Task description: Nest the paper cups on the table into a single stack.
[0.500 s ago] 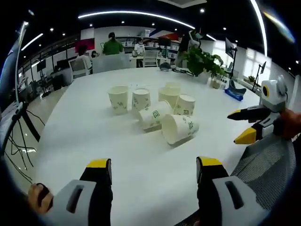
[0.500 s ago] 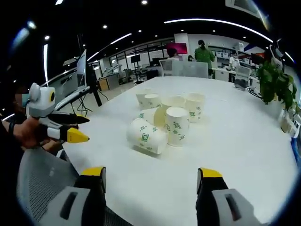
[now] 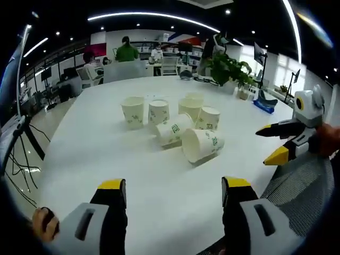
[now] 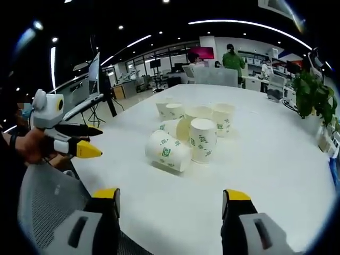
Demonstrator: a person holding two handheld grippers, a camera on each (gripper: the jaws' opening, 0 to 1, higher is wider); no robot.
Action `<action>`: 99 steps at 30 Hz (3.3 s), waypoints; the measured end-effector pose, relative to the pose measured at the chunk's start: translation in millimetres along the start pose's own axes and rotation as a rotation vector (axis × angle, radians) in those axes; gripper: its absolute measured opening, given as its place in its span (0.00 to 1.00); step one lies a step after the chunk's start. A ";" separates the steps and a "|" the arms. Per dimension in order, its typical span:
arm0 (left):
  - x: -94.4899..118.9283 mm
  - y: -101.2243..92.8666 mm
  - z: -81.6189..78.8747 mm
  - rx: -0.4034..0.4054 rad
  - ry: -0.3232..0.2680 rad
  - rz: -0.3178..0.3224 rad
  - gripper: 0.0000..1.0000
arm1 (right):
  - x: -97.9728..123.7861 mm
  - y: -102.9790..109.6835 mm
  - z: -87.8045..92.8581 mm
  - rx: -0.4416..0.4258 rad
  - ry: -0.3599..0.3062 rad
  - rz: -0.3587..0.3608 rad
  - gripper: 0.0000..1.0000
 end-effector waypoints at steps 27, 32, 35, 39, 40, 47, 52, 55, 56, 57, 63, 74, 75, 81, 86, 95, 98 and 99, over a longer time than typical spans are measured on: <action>-1.2 0.9 2.6 -0.002 0.013 -0.005 0.71 | 2.3 6.9 -2.5 0.009 0.008 -0.016 0.77; -1.4 1.3 2.5 0.000 0.012 -0.006 0.71 | 3.2 7.0 -3.2 0.007 0.007 -0.014 0.76; -1.2 1.1 2.4 0.001 0.012 -0.006 0.71 | 2.3 5.8 -1.5 0.006 0.012 -0.013 0.76; -1.7 2.1 2.9 0.001 0.012 -0.005 0.71 | 1.4 4.5 -0.8 0.005 0.010 -0.012 0.76; -1.8 2.5 3.0 0.001 0.013 -0.006 0.71 | 0.6 4.0 -0.1 0.005 0.010 -0.012 0.76; -1.4 1.5 2.6 0.001 0.012 -0.007 0.71 | -0.6 2.7 0.7 0.003 0.008 -0.009 0.76; -1.2 -0.5 2.4 -0.002 0.016 -0.003 0.71 | -0.1 3.1 0.3 0.004 0.007 -0.009 0.76; -1.6 -1.8 3.3 -0.004 0.021 0.005 0.71 | -0.1 3.4 0.4 0.001 0.007 -0.012 0.76; -1.5 -2.6 3.3 -0.004 0.021 0.008 0.71 | 0.0 3.8 0.3 0.000 0.008 -0.013 0.76; -1.5 -3.5 3.5 -0.004 0.023 0.012 0.71 | -0.3 3.7 0.5 0.000 0.008 -0.014 0.76; -1.8 -8.2 3.4 -0.001 0.025 0.034 0.72 | -0.7 2.1 0.8 -0.001 0.005 -0.012 0.75; -15.6 -33.4 3.3 -0.002 0.069 0.155 0.71 | 1.9 -2.1 -2.5 -0.005 -0.014 0.008 0.75; -17.1 -35.3 1.8 -0.001 0.071 0.164 0.71 | 2.0 -2.0 -2.6 -0.004 -0.014 0.008 0.75; -39.2 -46.5 -10.1 0.001 0.085 0.227 0.70 | 0.6 -0.4 -3.6 0.009 -0.016 0.000 0.75; -56.0 -49.0 -18.7 0.027 0.088 0.253 0.69 | 1.9 -1.2 -4.5 0.008 -0.019 0.004 0.74; -77.0 -54.9 -22.5 0.101 0.101 0.303 0.68 | 0.4 -0.9 -4.2 0.014 -0.019 0.004 0.74; -86.6 -61.3 -20.8 0.127 0.114 0.330 0.67 | 0.2 -1.2 -3.4 0.012 -0.016 0.004 0.74; -90.5 -63.4 -19.0 0.131 0.122 0.339 0.67 | 0.5 -1.1 -3.4 0.012 -0.015 0.004 0.74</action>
Point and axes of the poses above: the point that each gripper's makers call its tool centre point, and the gripper's own axes: x roughly backward along the fingers, y roughly to its left, z roughly out of its underside, the point moved 2 cm from there along x, roughly backward along the fingers, and after that the axes turned 4 degrees about x, right-handed, at the moved point
